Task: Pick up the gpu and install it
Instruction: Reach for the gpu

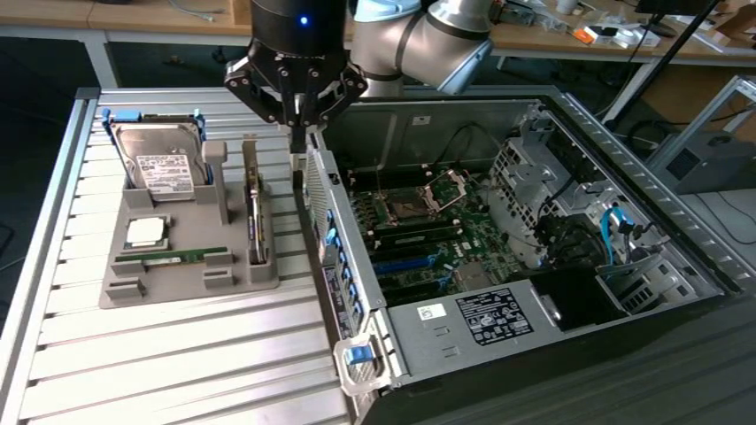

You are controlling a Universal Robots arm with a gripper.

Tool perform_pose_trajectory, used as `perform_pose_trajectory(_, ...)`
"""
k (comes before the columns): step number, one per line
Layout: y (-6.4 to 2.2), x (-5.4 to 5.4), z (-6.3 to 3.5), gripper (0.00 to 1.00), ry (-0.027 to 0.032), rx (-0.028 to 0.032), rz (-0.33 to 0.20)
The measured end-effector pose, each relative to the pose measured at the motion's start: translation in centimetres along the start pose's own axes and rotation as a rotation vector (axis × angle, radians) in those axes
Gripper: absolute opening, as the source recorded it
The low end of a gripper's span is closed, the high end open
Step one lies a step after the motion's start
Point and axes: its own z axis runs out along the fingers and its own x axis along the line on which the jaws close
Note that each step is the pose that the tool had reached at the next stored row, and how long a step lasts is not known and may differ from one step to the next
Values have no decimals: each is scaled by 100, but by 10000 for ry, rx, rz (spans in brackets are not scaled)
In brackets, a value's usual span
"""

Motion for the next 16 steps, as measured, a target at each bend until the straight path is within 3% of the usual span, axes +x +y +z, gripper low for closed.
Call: perform_pose_trajectory(16, -5, 68, -2, 11, 0, 0, 0)
